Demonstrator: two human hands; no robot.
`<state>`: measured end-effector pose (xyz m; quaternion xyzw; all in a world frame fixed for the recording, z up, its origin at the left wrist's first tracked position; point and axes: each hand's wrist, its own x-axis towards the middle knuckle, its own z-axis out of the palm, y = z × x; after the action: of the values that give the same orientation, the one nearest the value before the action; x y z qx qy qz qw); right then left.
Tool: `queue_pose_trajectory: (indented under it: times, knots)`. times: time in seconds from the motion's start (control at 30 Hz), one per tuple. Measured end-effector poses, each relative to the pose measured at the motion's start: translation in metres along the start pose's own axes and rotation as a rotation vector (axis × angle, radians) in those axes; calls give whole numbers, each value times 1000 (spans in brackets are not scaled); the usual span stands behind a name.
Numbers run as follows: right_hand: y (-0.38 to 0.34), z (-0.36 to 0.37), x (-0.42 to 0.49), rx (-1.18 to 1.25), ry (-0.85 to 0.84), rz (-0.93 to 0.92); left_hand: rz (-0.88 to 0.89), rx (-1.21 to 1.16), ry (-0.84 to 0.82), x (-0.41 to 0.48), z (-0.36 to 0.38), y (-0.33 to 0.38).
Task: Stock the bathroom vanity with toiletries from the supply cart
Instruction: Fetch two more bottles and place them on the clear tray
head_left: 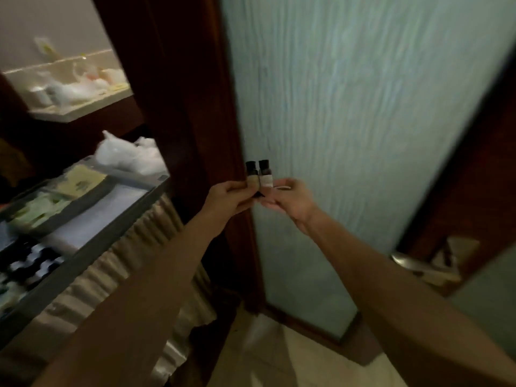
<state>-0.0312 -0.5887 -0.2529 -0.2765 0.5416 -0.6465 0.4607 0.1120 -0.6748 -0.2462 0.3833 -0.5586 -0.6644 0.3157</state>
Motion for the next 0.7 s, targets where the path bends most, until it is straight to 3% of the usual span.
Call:
queue_pose_trajectory:
  times: [0.23, 0.4, 0.7]
  knots:
    - [-9, -81, -115, 83, 345, -103, 19, 5, -336, -56, 102, -20]
    - [-27, -151, -212, 10, 582, -171, 9, 44, -601, -110, 196, -22]
    - [-60, -275, -357, 32, 893, -313, 16, 60, -879, -213, 372, -28]
